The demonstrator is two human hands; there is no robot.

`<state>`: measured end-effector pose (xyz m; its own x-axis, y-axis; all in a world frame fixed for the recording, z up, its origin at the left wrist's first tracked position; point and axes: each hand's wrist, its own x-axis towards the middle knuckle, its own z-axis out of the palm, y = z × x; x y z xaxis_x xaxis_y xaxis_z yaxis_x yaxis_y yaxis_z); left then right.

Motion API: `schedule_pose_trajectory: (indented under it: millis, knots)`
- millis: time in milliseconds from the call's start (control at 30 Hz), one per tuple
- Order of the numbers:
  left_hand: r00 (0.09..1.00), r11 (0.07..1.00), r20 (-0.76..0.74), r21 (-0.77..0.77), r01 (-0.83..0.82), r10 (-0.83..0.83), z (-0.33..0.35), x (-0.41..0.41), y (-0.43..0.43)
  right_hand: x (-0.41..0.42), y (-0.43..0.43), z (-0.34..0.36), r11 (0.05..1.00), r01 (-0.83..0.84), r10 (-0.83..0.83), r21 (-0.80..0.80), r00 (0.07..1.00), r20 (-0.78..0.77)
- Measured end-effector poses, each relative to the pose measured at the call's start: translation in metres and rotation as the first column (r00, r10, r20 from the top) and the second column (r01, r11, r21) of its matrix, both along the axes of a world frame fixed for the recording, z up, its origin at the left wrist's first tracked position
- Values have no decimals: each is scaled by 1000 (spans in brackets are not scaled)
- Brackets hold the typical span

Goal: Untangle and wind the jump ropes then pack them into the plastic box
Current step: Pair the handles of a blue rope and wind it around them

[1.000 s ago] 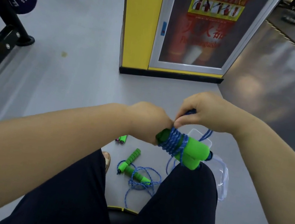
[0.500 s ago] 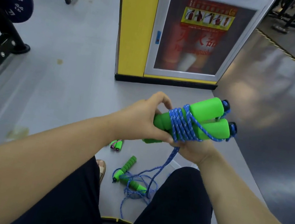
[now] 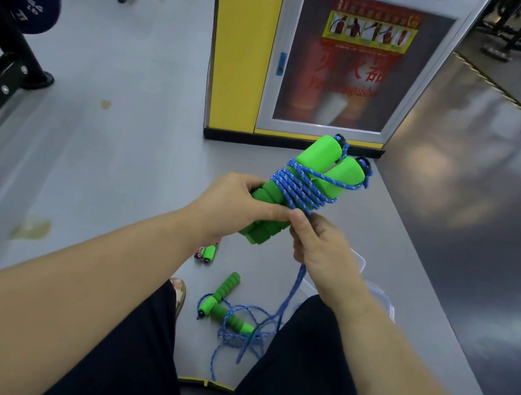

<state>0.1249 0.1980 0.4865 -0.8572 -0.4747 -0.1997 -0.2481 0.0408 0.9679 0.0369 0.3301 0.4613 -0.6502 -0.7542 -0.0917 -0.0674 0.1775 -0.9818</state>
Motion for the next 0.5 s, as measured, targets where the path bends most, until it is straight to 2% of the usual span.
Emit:
schedule_pose_trajectory:
  millis: [133, 300, 400, 500]
  knots:
    - [994, 987, 10, 126, 103, -105, 0, 8, -4, 7, -2, -6, 998, 53, -51, -15, 992, 114]
    - [957, 928, 42, 259, 267, -287, -5, 16, -6, 9, -2, -5, 993, 105, -94, -55, 981, 172]
    - [950, 922, 7, 244, 301, -312, -3, 17, -11, 9, -3, -2, 996, 79, -68, -50, 979, 194]
    - [928, 914, 30, 191, 359, -370, 2, 15, -17, 7, -3, -1, 996, 65, -47, -56, 959, 279]
